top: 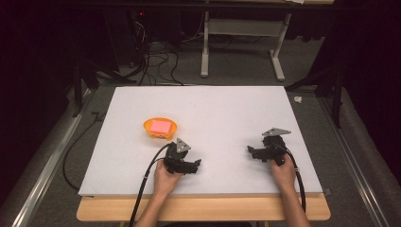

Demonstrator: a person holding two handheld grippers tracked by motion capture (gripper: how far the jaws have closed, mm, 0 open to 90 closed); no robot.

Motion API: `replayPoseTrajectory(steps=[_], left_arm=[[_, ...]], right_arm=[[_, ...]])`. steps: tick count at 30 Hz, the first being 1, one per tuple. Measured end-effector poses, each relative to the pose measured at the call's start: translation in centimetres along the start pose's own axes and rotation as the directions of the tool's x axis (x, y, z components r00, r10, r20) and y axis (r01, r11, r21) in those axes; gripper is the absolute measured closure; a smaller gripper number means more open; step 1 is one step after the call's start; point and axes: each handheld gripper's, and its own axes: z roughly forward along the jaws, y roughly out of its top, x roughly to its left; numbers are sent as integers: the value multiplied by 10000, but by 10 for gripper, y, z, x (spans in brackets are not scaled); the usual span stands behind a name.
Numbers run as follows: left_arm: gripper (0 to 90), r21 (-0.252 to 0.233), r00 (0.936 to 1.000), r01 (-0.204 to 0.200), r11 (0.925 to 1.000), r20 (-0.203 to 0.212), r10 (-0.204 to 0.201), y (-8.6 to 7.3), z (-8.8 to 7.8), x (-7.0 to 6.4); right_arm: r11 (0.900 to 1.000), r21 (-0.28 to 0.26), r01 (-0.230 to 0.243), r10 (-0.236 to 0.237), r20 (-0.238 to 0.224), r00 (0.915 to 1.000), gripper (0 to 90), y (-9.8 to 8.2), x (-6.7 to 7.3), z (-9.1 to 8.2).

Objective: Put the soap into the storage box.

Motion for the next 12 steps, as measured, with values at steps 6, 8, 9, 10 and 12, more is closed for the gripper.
replayPoseTrajectory(steps=[6, 8, 9, 10, 12], left_arm=[[182, 40, 9999, -131, 9999, -40, 131, 0, 0, -1], [181, 51, 9999, -102, 9999, -14, 102, 0, 0, -1], [181, 53, 10000, -88, 9999, -5, 88, 0, 1, 0], [181, 54, 10000, -76, 10000, 2, 76, 0, 1, 0], [180, 56, 10000, -63, 10000, 6, 63, 0, 1, 0]], right_arm=[[10000, -3, 12, -12, 2, 10000, 150, 0, 0, 0], [10000, -5, 15, -15, -2, 10000, 150, 0, 0, 0], [10000, -5, 16, -16, -1, 10000, 150, 0, 0, 0], [10000, -5, 10, -10, 0, 10000, 150, 0, 0, 0], [10000, -7, 16, -16, 1, 10000, 150, 0, 0, 0]])
